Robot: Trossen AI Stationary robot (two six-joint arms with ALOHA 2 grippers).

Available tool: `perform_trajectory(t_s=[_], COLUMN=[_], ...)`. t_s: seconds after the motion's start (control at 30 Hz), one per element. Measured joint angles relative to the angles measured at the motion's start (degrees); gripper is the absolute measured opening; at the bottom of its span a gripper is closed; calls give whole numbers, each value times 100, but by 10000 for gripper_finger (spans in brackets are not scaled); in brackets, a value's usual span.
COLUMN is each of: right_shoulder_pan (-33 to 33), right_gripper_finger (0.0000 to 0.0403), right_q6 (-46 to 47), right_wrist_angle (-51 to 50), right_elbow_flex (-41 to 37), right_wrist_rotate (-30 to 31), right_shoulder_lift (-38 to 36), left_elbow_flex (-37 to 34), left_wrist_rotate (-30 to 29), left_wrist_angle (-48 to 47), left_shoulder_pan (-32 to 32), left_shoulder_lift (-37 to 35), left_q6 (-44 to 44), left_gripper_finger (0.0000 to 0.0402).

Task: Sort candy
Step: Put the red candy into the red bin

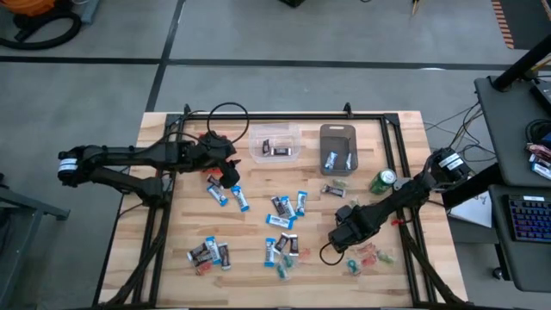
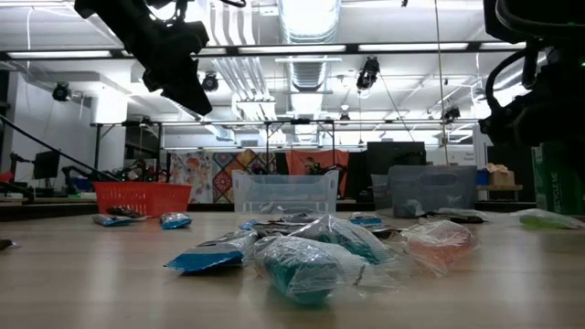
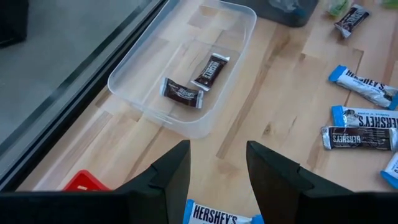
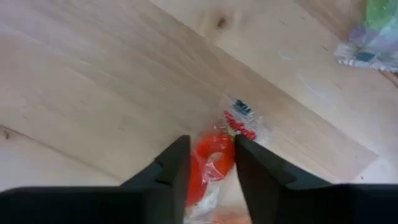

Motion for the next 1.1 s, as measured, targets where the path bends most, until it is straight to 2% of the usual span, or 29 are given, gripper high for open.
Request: perform_trajectory(t_s=[0.17,0.3,0.5,0.8,0.97,1.1], right_shoulder_pan=[-4,-4,-7,-26,-301,-736], right_gripper_finger=[39,15,13,13,13,13], right_q6=[-210,-371,-722,-1707,-2869,-4165], right_wrist_angle=[8,12,19,353,1264,2403], right_elbow_flex=[6,117,240,243,243,243], right_wrist_rotate=[127,374,713,1827,2427,2557], right_shoulder_lift=[-41,-151,-575,-1463,-1782,-1775], left_elbow_flex=[0,0,0,0,0,0], left_wrist_rotate=[0,0,-1,-9,-32,-182], left_wrist_angle=[26,37,193,577,616,684], left_shoulder_pan=[-50,-185,-666,-1684,-2211,-2547], left_shoulder_lift=[0,0,0,0,0,-9], left_q6=[-14,-117,-221,-305,-574,-809], left_gripper_finger=[139,139,139,139,139,139])
